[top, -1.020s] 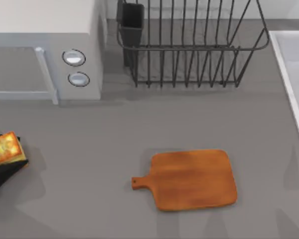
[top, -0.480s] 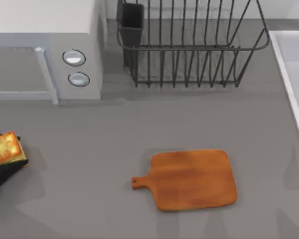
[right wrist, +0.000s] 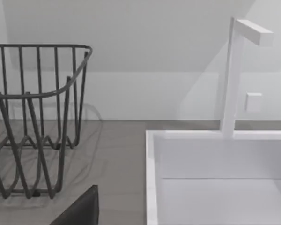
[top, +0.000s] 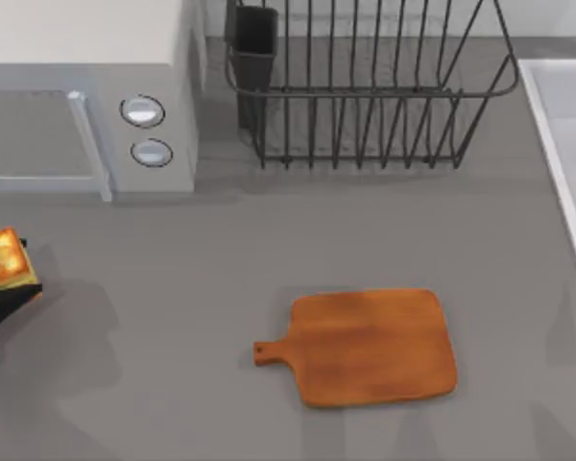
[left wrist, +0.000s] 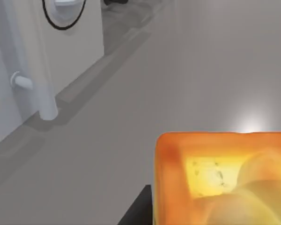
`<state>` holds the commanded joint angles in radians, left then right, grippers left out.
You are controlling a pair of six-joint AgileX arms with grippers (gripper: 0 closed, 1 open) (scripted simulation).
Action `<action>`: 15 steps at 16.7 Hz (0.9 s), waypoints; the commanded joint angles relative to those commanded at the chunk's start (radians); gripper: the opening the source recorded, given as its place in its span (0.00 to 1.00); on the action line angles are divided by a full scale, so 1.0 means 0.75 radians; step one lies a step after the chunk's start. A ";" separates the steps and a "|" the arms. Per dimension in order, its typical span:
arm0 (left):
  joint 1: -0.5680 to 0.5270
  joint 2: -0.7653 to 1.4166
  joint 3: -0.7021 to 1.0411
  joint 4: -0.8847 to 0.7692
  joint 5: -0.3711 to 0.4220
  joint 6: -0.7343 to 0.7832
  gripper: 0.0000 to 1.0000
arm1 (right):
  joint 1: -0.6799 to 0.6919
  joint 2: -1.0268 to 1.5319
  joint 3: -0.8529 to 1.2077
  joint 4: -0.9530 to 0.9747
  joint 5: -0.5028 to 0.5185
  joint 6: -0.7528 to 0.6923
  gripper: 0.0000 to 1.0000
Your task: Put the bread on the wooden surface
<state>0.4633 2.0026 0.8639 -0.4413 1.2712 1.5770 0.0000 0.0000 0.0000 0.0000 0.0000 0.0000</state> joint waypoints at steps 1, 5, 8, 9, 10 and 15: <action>0.000 -0.028 0.008 -0.030 -0.001 0.000 0.00 | 0.000 0.000 0.000 0.000 0.000 0.000 1.00; 0.000 -0.131 0.032 -0.162 0.002 -0.008 0.00 | 0.000 0.000 0.000 0.000 0.000 0.000 1.00; 0.000 -0.233 0.054 -0.281 0.001 -0.011 0.00 | 0.000 0.000 0.000 0.000 0.000 0.000 1.00; 0.000 -0.249 0.062 -0.297 0.001 -0.011 0.00 | 0.000 0.000 0.000 0.000 0.000 0.000 1.00; 0.001 -0.252 0.064 -0.300 0.001 -0.011 0.00 | 0.000 0.000 0.000 0.000 0.000 0.000 1.00; 0.001 -0.246 0.060 -0.293 0.001 -0.009 0.00 | 0.000 0.000 0.000 0.000 0.000 0.000 1.00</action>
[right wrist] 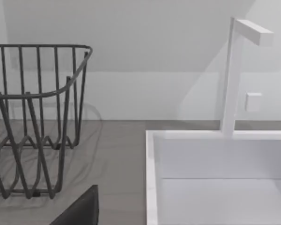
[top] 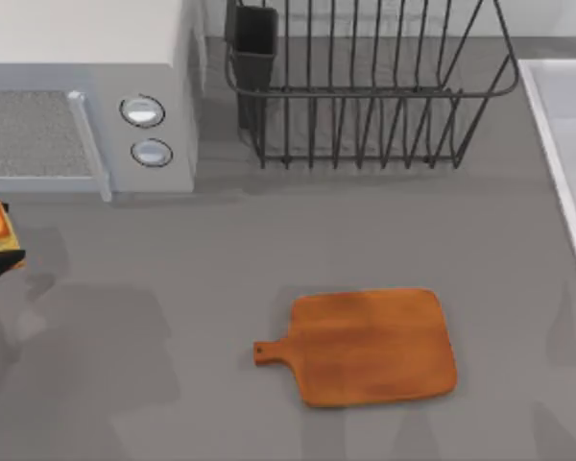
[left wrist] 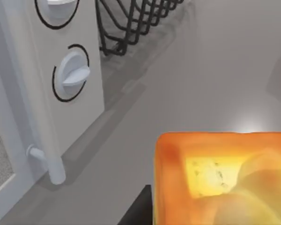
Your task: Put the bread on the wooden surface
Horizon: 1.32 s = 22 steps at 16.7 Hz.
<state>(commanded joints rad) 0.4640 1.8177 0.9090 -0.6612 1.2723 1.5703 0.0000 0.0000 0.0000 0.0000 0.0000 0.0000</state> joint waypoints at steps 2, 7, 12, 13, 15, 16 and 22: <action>-0.046 0.001 -0.005 0.031 -0.008 -0.018 0.00 | 0.000 0.000 0.000 0.000 0.000 0.000 1.00; -0.345 -0.067 -0.069 0.231 -0.150 -0.219 0.00 | 0.000 0.000 0.000 0.000 0.000 0.000 1.00; -0.808 -0.155 -0.159 0.490 -0.375 -0.528 0.00 | 0.000 0.000 0.000 0.000 0.000 0.000 1.00; -0.897 -0.168 -0.176 0.540 -0.420 -0.593 0.00 | 0.000 0.000 0.000 0.000 0.000 0.000 1.00; -1.056 -0.194 -0.206 0.638 -0.512 -0.723 0.00 | 0.000 0.000 0.000 0.000 0.000 0.000 1.00; -1.132 -0.206 -0.220 0.685 -0.559 -0.788 0.00 | 0.000 0.000 0.000 0.000 0.000 0.000 1.00; -1.561 -0.236 -0.303 0.936 -0.860 -1.155 0.00 | 0.000 0.000 0.000 0.000 0.000 0.000 1.00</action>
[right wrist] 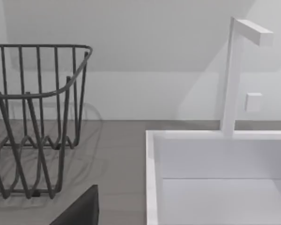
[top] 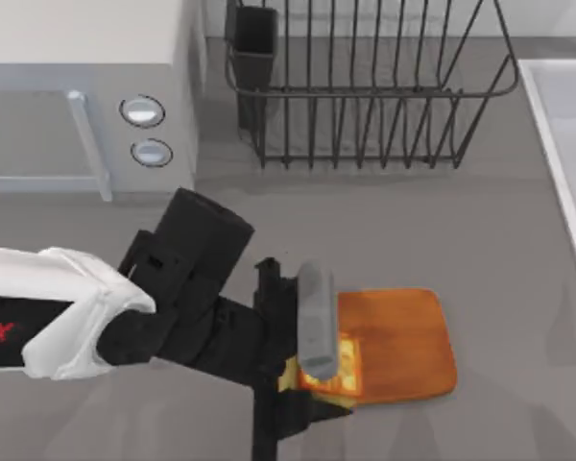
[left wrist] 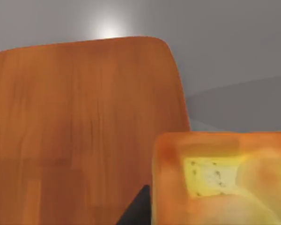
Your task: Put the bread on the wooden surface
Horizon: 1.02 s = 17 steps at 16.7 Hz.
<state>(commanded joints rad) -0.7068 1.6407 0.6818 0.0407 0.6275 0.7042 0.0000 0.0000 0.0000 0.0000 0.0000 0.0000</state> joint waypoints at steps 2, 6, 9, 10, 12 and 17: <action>-0.129 0.012 -0.034 0.064 -0.103 -0.111 0.00 | 0.000 0.000 0.000 0.000 0.000 0.000 1.00; -0.359 0.026 -0.075 0.180 -0.324 -0.327 0.00 | 0.000 0.000 0.000 0.000 0.000 0.000 1.00; -0.506 0.029 -0.082 0.264 -0.498 -0.485 0.00 | 0.000 0.000 0.000 0.000 0.000 0.000 1.00; -0.550 0.031 -0.082 0.291 -0.556 -0.539 0.00 | 0.000 0.000 0.000 0.000 0.000 0.000 1.00; -0.629 0.039 -0.077 0.345 -0.669 -0.650 0.00 | 0.000 0.000 0.000 0.000 0.000 0.000 1.00; -0.797 0.078 -0.046 0.481 -0.912 -0.949 0.00 | 0.000 0.000 0.000 0.000 0.000 0.000 1.00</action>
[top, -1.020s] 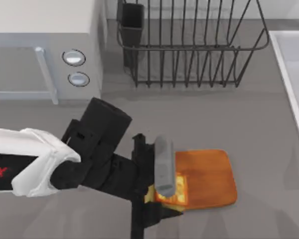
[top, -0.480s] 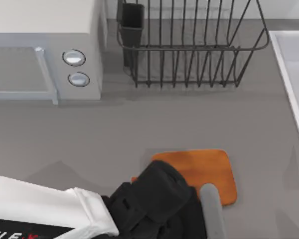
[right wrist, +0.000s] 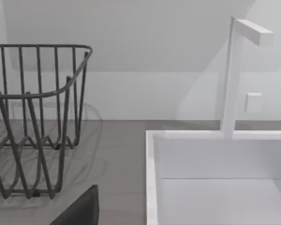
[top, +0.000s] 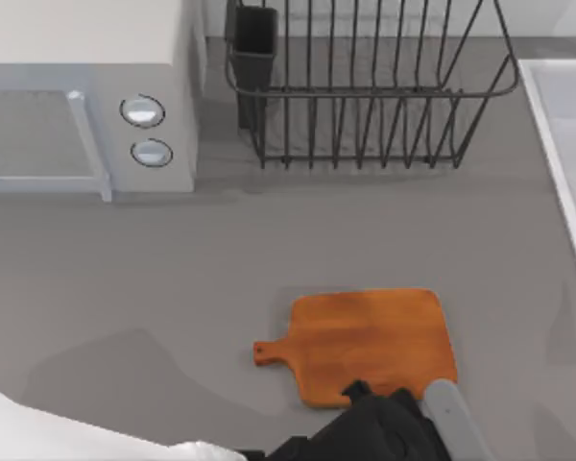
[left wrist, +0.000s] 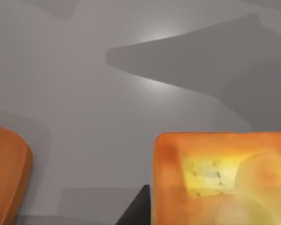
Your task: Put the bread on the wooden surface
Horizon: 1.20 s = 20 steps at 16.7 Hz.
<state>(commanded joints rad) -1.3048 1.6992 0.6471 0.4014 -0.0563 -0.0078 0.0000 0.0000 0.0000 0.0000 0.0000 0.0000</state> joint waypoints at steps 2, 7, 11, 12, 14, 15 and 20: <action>-0.062 0.024 0.011 0.051 -0.085 -0.117 0.00 | 0.000 0.000 0.000 0.000 0.000 0.000 1.00; -0.186 0.110 0.044 0.128 -0.360 -0.382 0.00 | 0.000 0.000 0.000 0.000 0.000 0.000 1.00; -0.209 0.202 0.096 0.122 -0.675 -0.579 0.00 | 0.000 0.000 0.000 0.000 0.000 0.000 1.00; -0.204 0.230 0.112 0.112 -0.767 -0.630 0.00 | 0.000 0.000 0.000 0.000 0.000 0.000 1.00; -0.186 0.292 0.148 0.086 -0.953 -0.734 0.00 | 0.000 0.000 0.000 0.000 0.000 0.000 1.00; -0.174 0.326 0.169 0.071 -1.045 -0.786 0.00 | 0.000 0.000 0.000 0.000 0.000 0.000 1.00; -0.076 0.457 0.263 -0.016 -1.408 -0.998 0.00 | 0.000 0.000 0.000 0.000 0.000 0.000 1.00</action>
<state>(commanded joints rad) -1.3620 2.0418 0.8443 0.3896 -1.1120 -0.7565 0.0000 0.0000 0.0000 0.0000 0.0000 0.0000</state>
